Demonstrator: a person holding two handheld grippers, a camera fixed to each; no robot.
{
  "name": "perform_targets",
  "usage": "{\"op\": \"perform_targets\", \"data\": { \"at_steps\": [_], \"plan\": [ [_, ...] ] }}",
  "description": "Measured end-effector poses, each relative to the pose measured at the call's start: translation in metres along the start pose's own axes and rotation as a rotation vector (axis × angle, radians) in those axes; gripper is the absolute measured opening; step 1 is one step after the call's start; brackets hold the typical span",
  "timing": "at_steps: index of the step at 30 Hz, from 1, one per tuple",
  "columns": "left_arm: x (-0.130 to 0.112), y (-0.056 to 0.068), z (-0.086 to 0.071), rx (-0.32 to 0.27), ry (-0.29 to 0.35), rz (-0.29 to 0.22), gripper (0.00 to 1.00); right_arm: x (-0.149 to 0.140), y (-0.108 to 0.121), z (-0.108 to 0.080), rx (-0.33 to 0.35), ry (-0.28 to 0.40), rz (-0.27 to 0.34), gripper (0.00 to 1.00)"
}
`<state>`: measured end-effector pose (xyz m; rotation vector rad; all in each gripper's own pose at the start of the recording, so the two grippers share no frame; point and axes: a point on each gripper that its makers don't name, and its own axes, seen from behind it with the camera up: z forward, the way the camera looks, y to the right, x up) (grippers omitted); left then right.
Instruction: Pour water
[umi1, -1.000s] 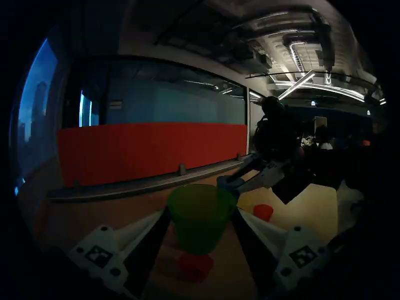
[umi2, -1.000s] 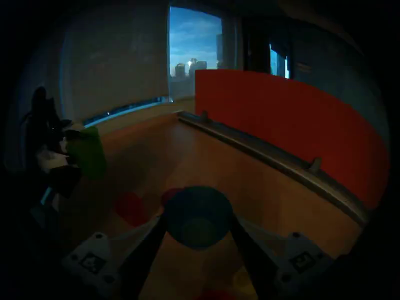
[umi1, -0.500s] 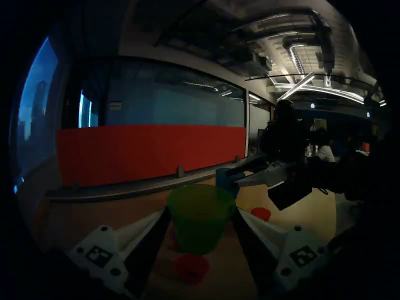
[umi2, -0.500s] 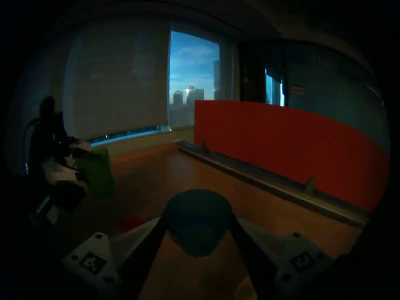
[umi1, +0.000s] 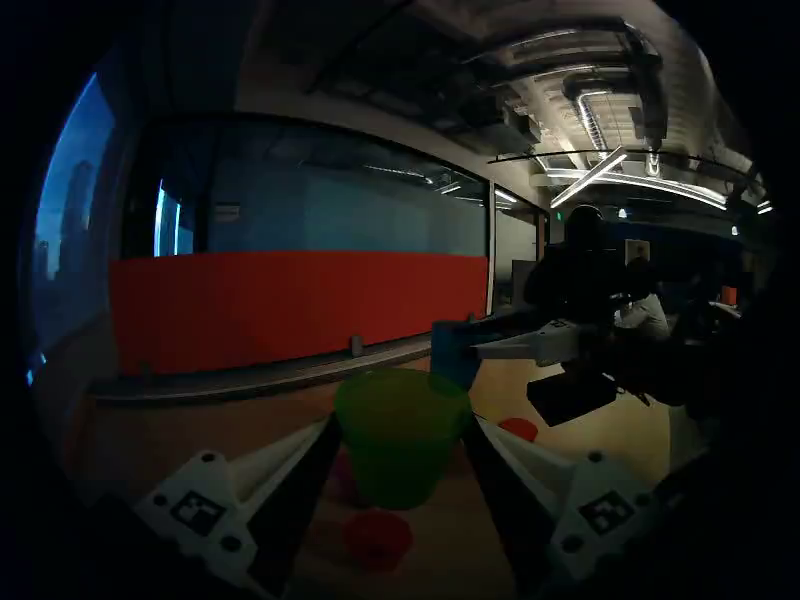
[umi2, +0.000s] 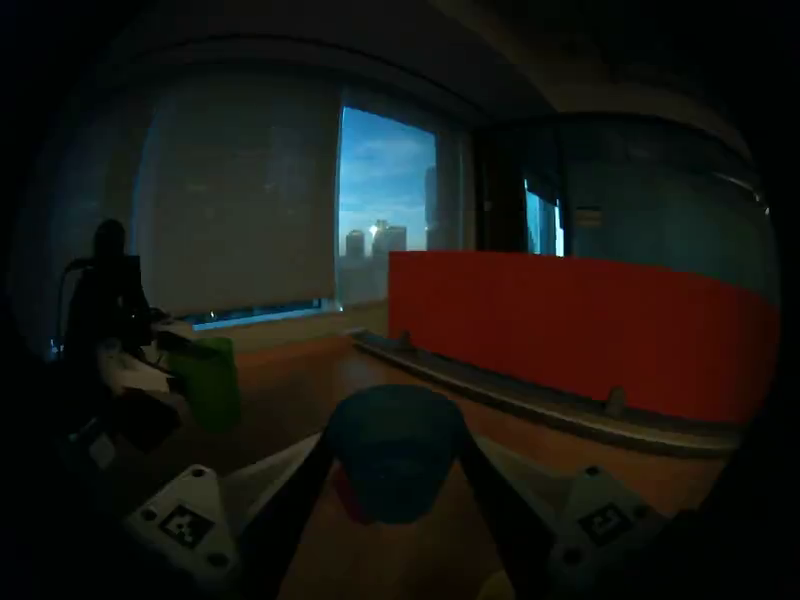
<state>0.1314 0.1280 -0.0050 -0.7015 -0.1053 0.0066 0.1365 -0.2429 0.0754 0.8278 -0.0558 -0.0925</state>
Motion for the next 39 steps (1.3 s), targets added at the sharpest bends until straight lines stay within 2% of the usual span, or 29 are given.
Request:
{"op": "perform_targets", "data": {
  "at_steps": [6,17,39],
  "plan": [
    [0.002,0.003,0.002,-0.005,0.003,0.001,0.86,0.008,0.003,-0.002,0.0,0.05,0.0,0.91],
    [0.004,0.006,0.006,-0.013,0.009,-0.001,0.86,0.014,0.003,-0.008,0.005,0.091,-0.023,0.91],
    [0.004,0.017,0.012,-0.038,0.01,0.008,0.86,0.018,-0.009,-0.015,0.044,0.075,-0.061,0.91]
  ]
}}
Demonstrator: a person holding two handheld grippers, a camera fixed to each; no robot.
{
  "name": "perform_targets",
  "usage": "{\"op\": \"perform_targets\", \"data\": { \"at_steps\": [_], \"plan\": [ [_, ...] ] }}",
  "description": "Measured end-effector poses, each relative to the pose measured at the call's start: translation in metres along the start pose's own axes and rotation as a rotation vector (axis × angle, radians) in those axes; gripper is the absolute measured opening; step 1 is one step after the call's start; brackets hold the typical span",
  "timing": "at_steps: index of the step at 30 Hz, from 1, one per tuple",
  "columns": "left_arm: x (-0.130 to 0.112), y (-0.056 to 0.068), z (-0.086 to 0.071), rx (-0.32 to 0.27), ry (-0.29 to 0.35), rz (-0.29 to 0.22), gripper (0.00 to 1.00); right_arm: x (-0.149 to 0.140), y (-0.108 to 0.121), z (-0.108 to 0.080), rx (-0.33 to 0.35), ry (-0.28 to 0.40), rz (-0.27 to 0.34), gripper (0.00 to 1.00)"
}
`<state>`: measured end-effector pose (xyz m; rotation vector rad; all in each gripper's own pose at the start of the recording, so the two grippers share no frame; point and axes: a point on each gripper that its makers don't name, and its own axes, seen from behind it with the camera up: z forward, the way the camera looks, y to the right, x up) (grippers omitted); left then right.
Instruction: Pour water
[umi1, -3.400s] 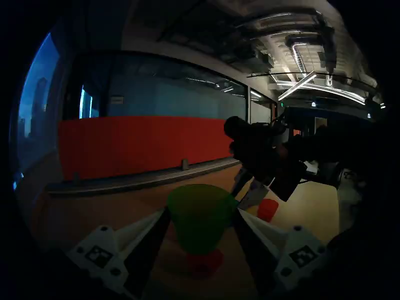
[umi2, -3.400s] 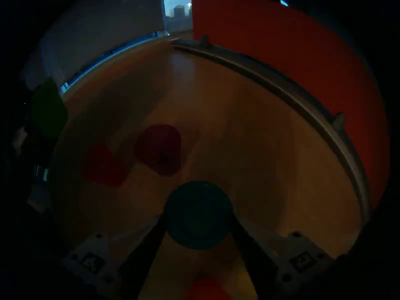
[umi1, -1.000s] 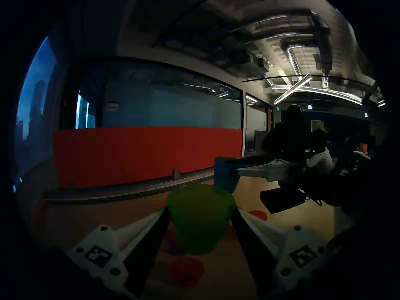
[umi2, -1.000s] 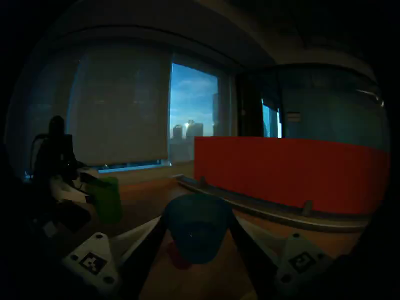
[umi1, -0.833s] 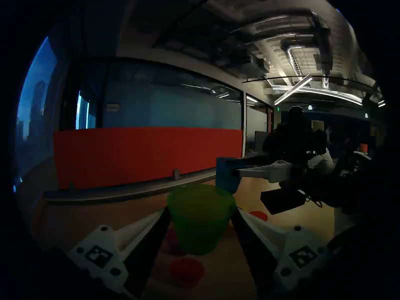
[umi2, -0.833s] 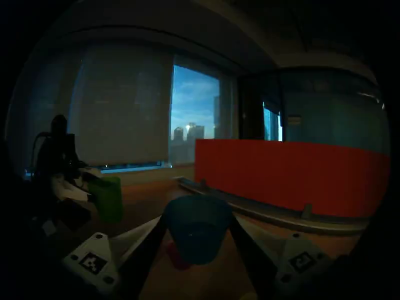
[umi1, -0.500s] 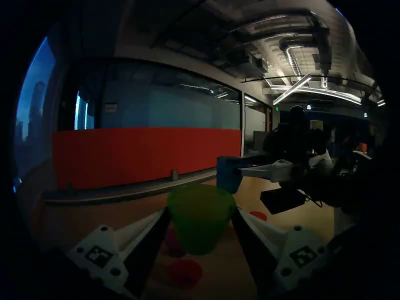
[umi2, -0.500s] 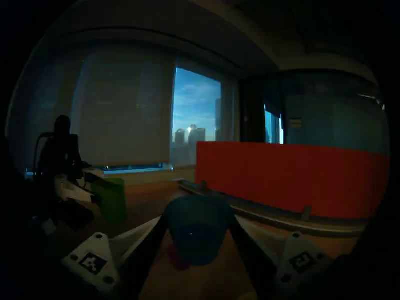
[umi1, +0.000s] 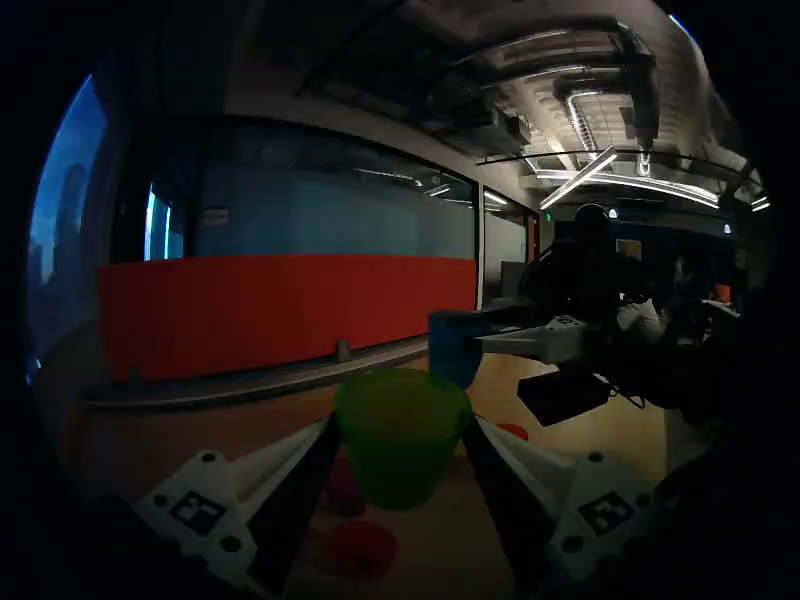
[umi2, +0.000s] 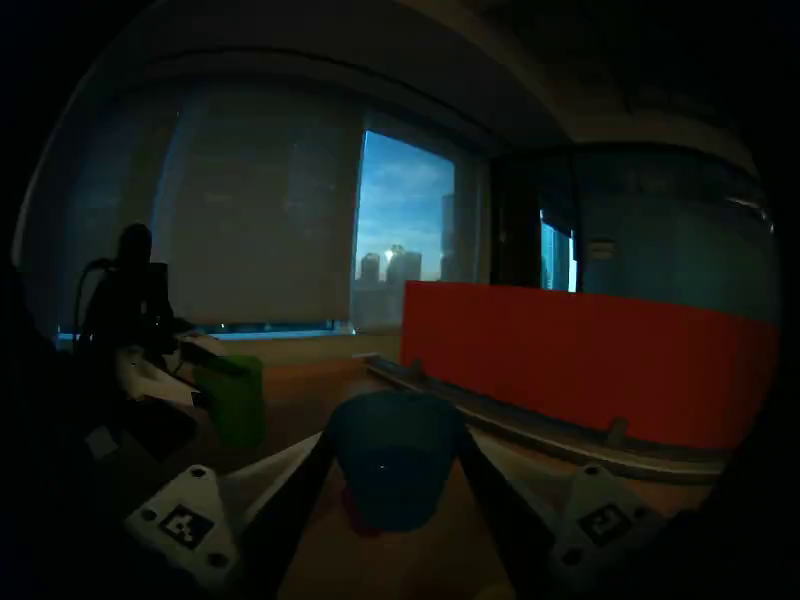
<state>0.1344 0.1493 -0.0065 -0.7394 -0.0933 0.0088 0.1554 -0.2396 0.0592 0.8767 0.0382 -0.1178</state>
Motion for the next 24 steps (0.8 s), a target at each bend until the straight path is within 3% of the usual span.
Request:
{"op": "perform_targets", "data": {
  "at_steps": [13,24],
  "plan": [
    [-0.005,0.008,0.009,-0.034,-0.007,-0.005,0.86,0.014,-0.005,-0.007,0.01,-0.011,-0.088,0.9],
    [-0.008,0.022,0.016,-0.082,-0.018,0.004,0.86,0.037,-0.01,-0.013,0.026,-0.01,-0.218,0.9]
  ]
}}
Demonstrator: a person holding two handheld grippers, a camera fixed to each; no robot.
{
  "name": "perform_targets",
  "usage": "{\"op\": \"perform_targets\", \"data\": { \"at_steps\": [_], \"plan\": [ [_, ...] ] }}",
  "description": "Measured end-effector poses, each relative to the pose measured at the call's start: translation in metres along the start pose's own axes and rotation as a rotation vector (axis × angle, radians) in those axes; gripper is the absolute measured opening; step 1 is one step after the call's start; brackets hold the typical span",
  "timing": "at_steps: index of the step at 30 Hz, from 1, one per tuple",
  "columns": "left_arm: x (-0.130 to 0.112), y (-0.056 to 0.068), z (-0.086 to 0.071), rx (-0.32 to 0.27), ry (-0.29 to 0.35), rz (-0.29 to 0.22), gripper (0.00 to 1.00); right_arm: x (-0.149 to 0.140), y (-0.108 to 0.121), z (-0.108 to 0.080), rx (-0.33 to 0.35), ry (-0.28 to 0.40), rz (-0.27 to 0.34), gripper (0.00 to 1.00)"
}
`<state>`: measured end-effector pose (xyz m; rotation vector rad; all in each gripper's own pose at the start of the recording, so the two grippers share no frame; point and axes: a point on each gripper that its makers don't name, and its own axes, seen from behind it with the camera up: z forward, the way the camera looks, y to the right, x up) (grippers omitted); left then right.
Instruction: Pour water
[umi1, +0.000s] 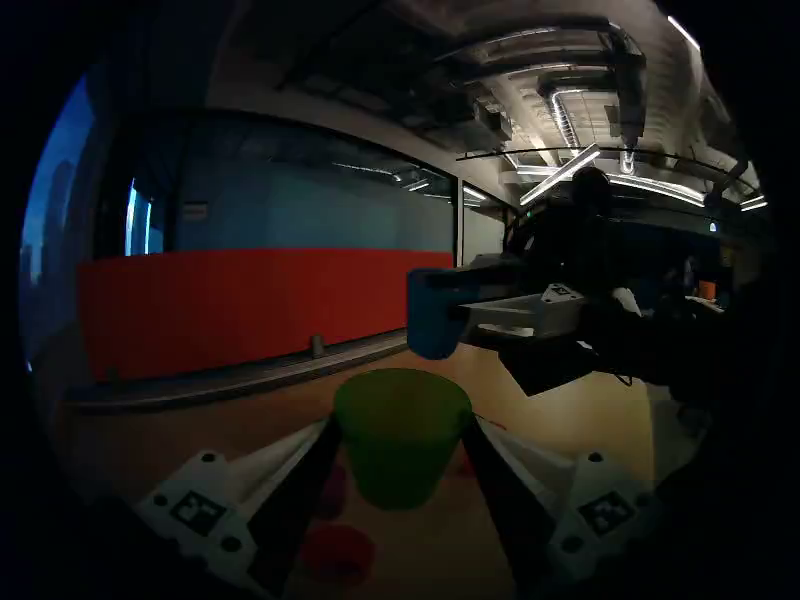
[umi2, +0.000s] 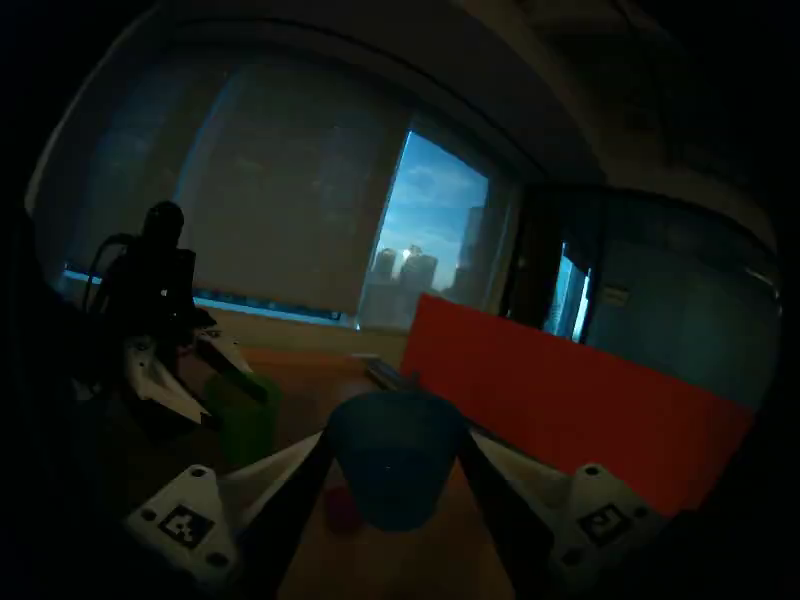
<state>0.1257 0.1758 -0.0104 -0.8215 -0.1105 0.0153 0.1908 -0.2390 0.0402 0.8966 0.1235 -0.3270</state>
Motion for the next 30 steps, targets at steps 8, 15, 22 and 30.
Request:
{"op": "perform_targets", "data": {
  "at_steps": [8,15,22,30],
  "plan": [
    [-0.002,0.006,0.008,-0.03,-0.005,-0.009,0.86,0.014,-0.003,-0.004,0.002,0.001,-0.097,0.9],
    [-0.004,0.012,0.011,-0.052,-0.01,-0.004,0.86,0.023,-0.002,-0.006,-0.001,0.006,-0.137,0.9],
    [-0.005,0.018,0.016,-0.078,-0.006,-0.014,0.86,0.033,-0.003,-0.008,-0.006,0.018,-0.195,0.9],
    [-0.005,0.022,0.02,-0.094,-0.004,-0.007,0.86,0.043,-0.005,-0.009,-0.006,0.021,-0.279,0.9]
  ]
}}
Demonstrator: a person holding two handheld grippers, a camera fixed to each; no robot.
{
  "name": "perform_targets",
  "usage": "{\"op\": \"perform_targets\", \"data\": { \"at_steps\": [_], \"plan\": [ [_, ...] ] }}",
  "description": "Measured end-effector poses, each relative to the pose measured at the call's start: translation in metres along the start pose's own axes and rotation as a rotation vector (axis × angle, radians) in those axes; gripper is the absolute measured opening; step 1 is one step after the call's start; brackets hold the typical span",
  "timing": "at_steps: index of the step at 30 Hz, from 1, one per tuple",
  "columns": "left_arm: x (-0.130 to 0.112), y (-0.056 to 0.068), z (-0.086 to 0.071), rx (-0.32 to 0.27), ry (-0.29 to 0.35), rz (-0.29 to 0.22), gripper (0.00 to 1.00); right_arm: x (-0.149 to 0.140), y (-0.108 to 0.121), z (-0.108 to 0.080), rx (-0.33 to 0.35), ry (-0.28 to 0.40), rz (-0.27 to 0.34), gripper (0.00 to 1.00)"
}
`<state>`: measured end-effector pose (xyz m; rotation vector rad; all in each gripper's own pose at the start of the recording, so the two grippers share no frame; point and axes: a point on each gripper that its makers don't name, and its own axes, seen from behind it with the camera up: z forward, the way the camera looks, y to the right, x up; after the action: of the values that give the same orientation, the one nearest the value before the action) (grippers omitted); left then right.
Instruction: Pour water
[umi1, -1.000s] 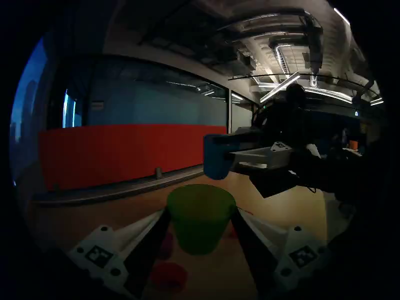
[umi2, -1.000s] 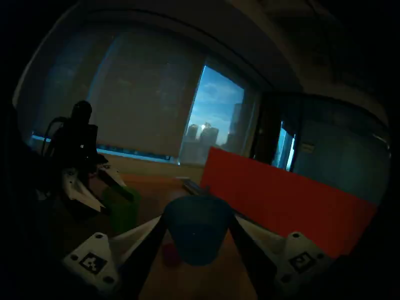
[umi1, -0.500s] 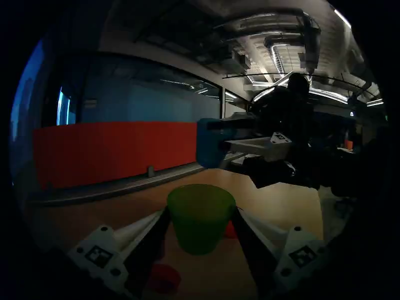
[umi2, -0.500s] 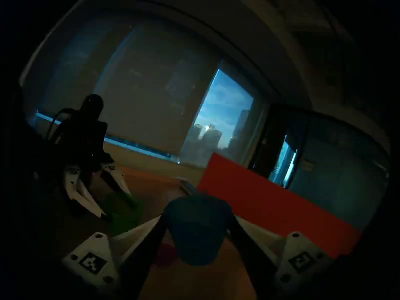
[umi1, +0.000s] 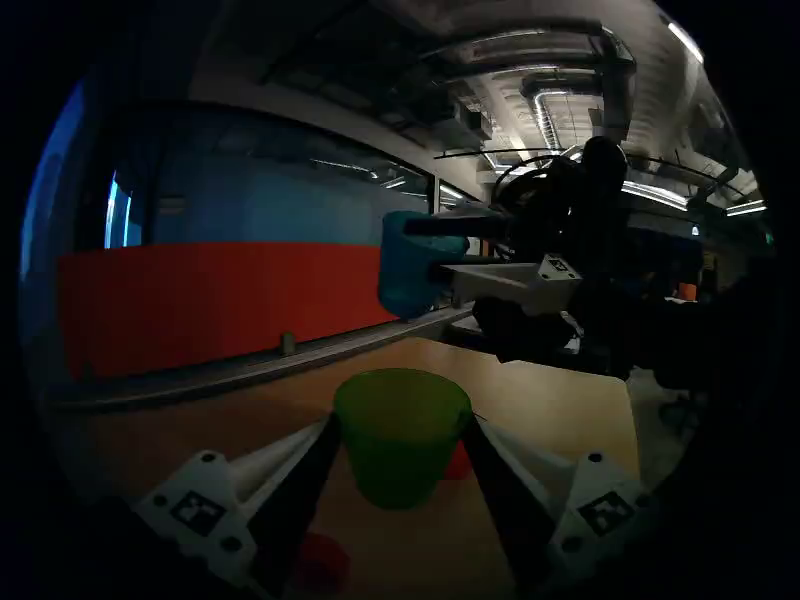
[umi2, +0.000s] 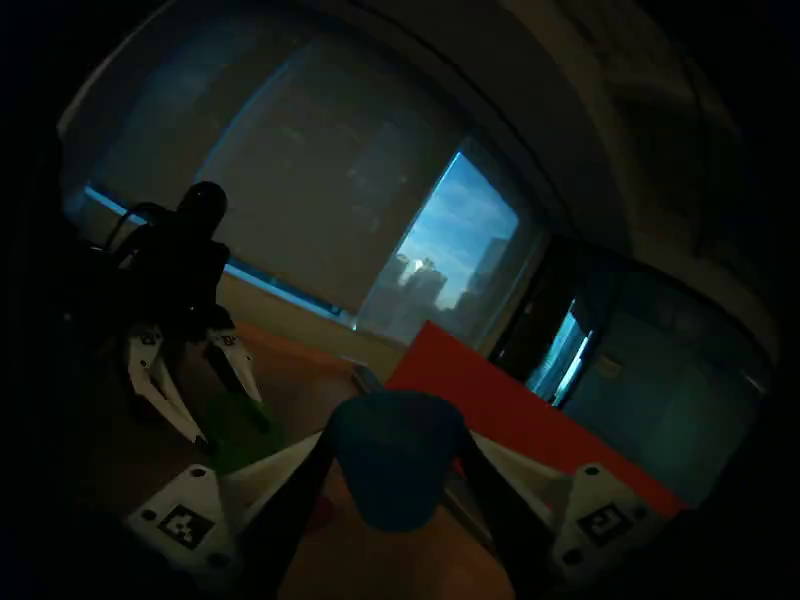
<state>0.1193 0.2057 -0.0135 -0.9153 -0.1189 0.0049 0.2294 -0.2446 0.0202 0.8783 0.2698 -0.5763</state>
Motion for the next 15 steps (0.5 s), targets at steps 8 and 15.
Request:
{"op": "perform_targets", "data": {
  "at_steps": [8,15],
  "plan": [
    [0.0029,0.0034,0.0025,-0.004,0.002,0.008,0.86,0.0065,0.0011,0.0024,0.002,-0.004,-0.075,0.9],
    [0.004,0.0061,0.0055,-0.008,0.006,0.014,0.86,0.0097,-0.0005,0.0037,0.007,-0.015,-0.145,0.9]
  ]
}}
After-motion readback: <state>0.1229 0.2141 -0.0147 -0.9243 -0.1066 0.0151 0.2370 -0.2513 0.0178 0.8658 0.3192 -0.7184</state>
